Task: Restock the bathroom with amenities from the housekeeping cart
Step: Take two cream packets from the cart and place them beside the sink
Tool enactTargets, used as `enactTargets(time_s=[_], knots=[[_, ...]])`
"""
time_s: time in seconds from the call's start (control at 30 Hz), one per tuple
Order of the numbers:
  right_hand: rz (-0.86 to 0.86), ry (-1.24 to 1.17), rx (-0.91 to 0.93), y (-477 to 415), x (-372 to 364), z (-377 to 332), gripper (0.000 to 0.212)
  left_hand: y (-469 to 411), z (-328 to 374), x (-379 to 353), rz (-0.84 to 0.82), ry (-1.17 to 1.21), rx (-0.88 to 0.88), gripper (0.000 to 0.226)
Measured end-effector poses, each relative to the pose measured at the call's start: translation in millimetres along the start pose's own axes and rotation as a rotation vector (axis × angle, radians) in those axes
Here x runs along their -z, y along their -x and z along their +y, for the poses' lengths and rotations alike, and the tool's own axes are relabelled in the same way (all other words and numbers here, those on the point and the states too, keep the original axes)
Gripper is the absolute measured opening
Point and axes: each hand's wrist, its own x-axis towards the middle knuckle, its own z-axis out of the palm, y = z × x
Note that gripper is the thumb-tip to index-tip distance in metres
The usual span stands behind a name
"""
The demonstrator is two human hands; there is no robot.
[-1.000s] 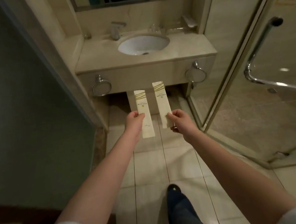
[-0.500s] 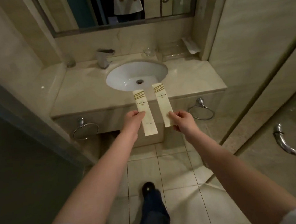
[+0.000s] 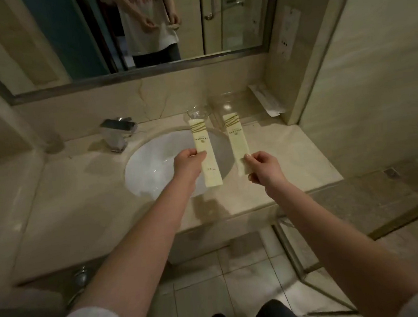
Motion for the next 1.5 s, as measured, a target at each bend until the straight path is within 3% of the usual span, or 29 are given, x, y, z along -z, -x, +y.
enactTargets(time_s=[0.33,0.53,0.7,0.87,1.17,1.37,1.43,1.5], knots=[[0.037,-0.035,-0.082,-164,22,-19,0.024,-136,29,-76,-0.046,-0.067,0.068,0.004],[-0.055,0.029,-0.175,-265,49,-25,0.022,-207,54,-143,-0.024,-0.127,0.098,0.008],[-0.079,-0.017,-0.278,-323,62,-21,0.026,-256,58,-187,0.019,-0.209,0.161,0.026],[-0.083,-0.053,-0.337,-357,60,-16,0.035,-290,56,-214,0.007,-0.264,0.235,0.024],[-0.057,0.025,-0.381,-382,55,-8,0.028,-329,48,-237,-0.039,-0.366,0.314,0.020],[-0.021,0.023,-0.369,-377,50,-2,0.017,-326,39,-230,0.080,-0.355,0.151,0.014],[-0.005,0.019,-0.359,-374,50,2,0.017,-321,32,-224,0.070,-0.364,0.141,0.010],[0.006,0.016,-0.365,-370,50,5,0.018,-314,24,-219,0.011,-0.403,0.182,0.022]])
